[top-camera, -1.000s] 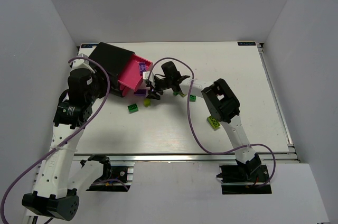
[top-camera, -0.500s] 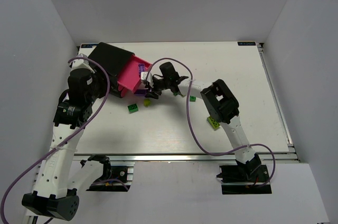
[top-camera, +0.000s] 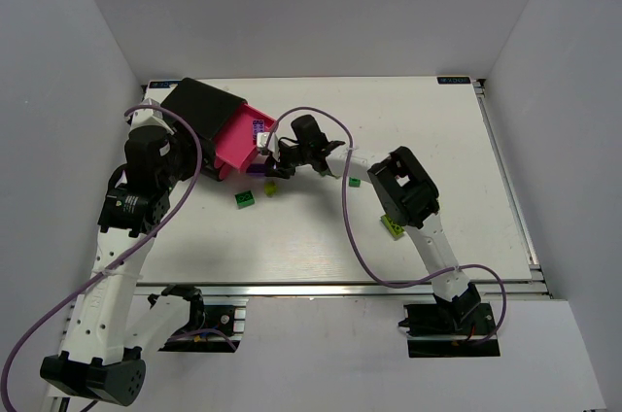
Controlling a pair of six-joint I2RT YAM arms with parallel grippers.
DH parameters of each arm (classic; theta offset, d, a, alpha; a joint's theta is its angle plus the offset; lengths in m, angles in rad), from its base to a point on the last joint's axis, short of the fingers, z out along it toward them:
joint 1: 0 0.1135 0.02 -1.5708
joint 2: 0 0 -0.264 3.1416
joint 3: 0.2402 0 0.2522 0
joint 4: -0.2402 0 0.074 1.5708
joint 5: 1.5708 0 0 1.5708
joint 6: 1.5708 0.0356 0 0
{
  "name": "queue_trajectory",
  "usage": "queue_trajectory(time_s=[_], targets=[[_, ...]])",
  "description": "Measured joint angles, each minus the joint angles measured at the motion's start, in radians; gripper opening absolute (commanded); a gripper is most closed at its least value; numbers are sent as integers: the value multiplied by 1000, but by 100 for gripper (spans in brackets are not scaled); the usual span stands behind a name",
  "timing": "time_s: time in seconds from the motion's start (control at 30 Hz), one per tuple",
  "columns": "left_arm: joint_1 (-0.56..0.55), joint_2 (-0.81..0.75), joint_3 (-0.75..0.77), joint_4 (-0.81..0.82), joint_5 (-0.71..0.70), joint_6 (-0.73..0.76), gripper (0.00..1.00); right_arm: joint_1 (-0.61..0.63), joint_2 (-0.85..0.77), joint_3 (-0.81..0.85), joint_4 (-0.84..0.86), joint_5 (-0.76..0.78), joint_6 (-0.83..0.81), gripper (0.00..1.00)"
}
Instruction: Sort the legos into containers by color
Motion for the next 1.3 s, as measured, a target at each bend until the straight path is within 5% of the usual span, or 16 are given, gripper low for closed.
queue_trajectory(time_s=[0.27,0.83,1.3], targets=[[0,0,0,0,-3,0,70,-7,-26,-86,93,-13,11,35],[0,5,-30,36,16,-3,70,-117,-364,-372,127,-81,32,32],[0,-16,-80,72,31,-27,69,-146,-489,-383,-315,-271,-318,31]])
